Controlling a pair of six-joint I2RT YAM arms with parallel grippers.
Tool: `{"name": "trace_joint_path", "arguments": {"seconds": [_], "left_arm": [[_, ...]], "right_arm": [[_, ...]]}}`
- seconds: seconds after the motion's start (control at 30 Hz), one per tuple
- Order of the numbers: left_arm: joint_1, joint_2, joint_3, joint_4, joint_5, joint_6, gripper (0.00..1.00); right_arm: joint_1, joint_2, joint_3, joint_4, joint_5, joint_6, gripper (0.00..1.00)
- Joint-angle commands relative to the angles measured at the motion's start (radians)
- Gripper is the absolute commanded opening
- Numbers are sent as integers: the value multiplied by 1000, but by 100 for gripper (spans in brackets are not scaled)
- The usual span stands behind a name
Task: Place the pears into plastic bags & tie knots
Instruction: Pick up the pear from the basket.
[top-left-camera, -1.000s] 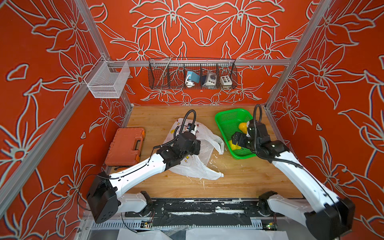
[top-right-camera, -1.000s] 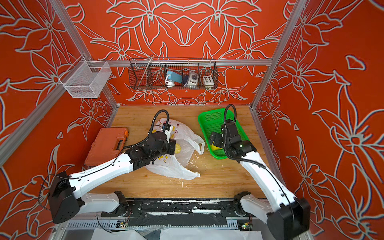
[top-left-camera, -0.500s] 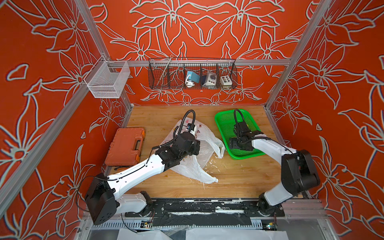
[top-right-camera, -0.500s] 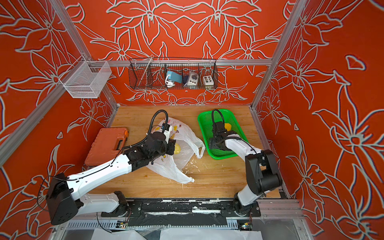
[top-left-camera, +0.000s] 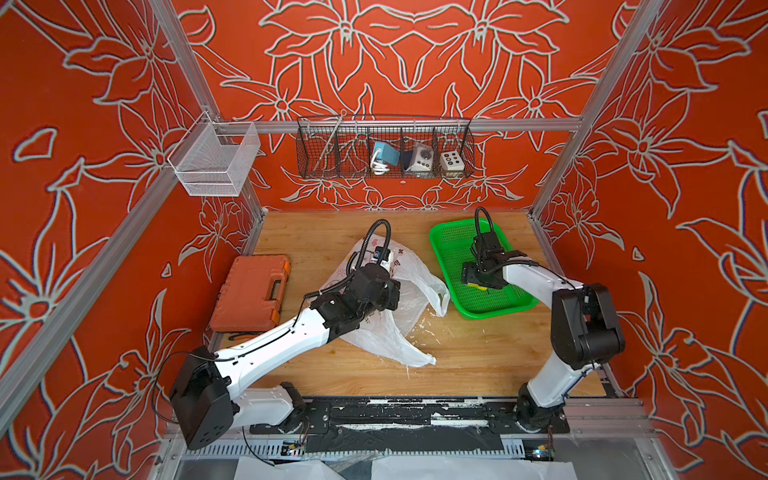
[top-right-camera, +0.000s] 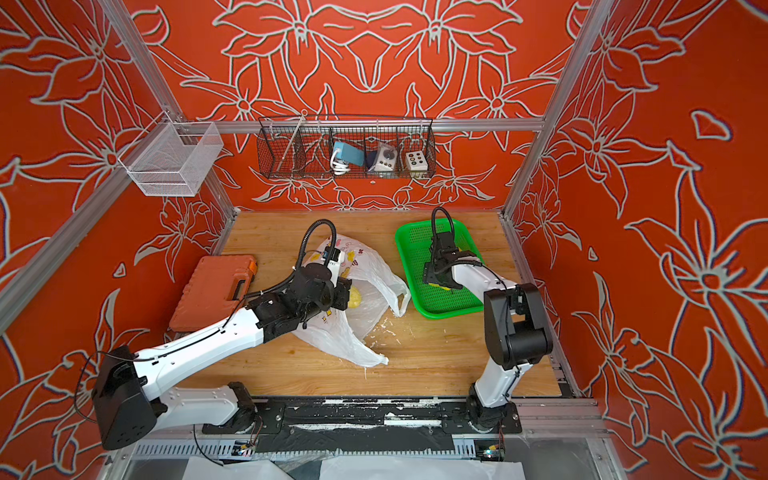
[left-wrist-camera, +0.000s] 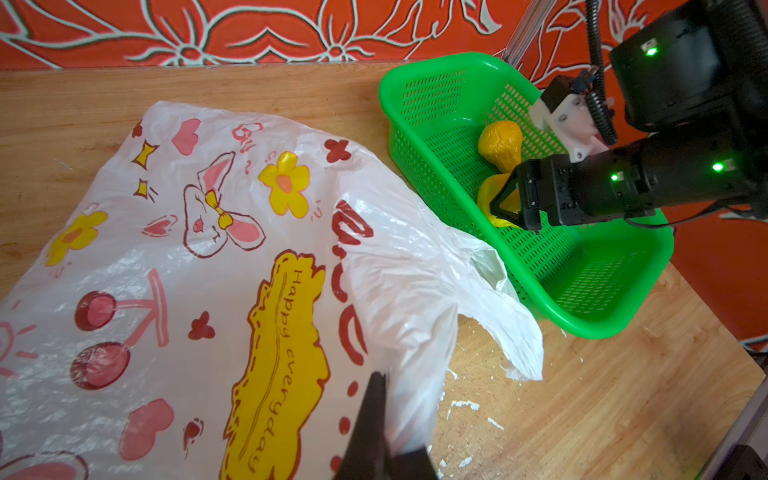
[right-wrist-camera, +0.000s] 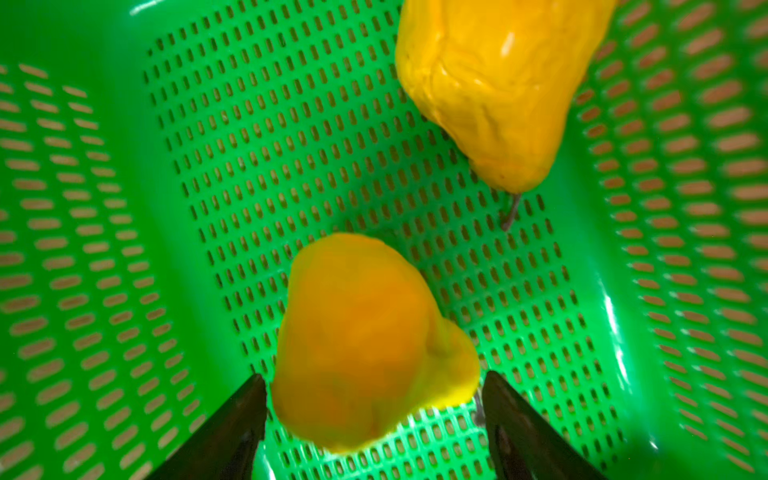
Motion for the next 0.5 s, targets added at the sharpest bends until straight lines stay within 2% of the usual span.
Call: {"name": "trace_joint_path", "arguments": {"seconds": [0.0,0.1,0.17,0.23,0.3,0.37,0.47], "left_arm": [[3,7,1,24,4,5,0],[3,11,1,27,4,4,0],[3,12,1,27,4,4,0],[3,12,1,27,4,5,0],[3,13,1,28,4,3,0],[3,12,0,27,6,3,0],[3,13,-1,28,7,5,0]], "right_arm": [[-21,47,39,6,-36,-6,83],[-30,73,64,8,-72,-15,83],[-34,83,77,4,-97,-21,77],[-36,73,72,8,-115,-21,66],[-39,44,55,16,-133,-18,47],[-40,2,34,18,-148,-12,34],[-40,-102,-14,26,-190,5,23]]}}
